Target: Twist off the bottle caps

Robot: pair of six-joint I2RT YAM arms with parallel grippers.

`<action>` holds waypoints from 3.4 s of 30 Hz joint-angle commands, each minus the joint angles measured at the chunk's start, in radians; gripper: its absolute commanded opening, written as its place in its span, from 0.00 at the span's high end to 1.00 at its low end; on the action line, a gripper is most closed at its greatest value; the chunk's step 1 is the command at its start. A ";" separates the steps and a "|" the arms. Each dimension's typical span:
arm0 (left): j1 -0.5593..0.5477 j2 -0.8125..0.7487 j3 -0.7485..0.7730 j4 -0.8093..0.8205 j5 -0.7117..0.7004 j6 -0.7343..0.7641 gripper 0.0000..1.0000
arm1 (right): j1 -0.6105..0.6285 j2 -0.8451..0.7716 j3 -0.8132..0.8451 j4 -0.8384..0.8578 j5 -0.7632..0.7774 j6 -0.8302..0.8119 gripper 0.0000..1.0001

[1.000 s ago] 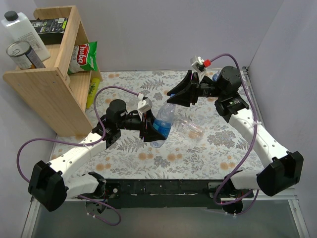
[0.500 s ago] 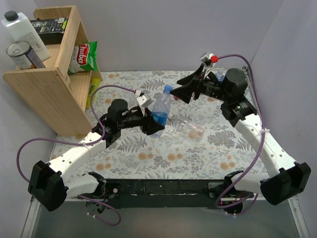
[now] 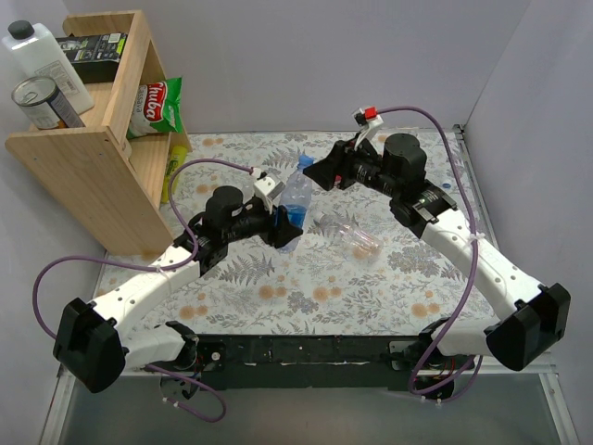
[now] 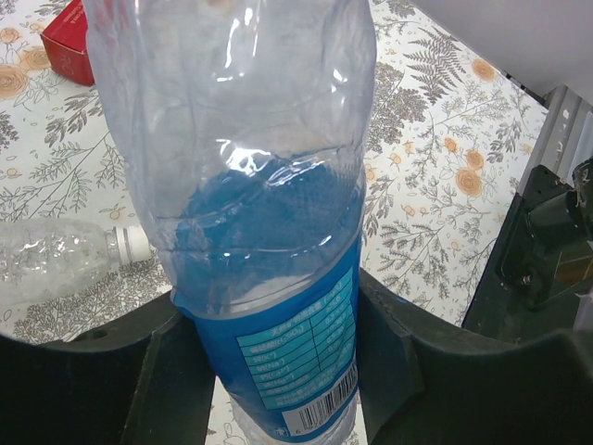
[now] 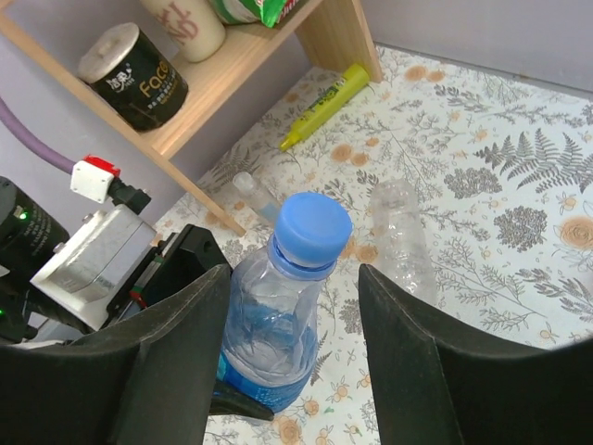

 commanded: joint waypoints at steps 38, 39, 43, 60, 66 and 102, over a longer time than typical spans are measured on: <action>-0.023 0.013 0.031 0.013 0.006 -0.033 0.59 | 0.039 0.055 0.083 -0.096 0.173 -0.100 0.38; 0.014 0.024 0.028 0.048 0.014 -0.074 0.59 | 0.039 0.048 0.074 -0.098 0.180 -0.104 0.36; 0.153 0.068 0.022 0.080 0.050 -0.182 0.60 | 0.075 -0.024 -0.049 -0.055 0.212 -0.146 0.28; 0.296 0.041 0.026 0.036 -0.095 -0.118 0.58 | 0.584 0.092 -0.244 -0.012 0.496 -0.192 0.25; 0.296 0.039 0.031 0.027 -0.101 -0.119 0.57 | 0.641 0.314 -0.169 -0.012 0.467 -0.178 0.25; 0.296 0.039 0.057 -0.026 -0.144 -0.129 0.56 | 0.695 0.608 -0.043 -0.095 0.569 -0.218 0.67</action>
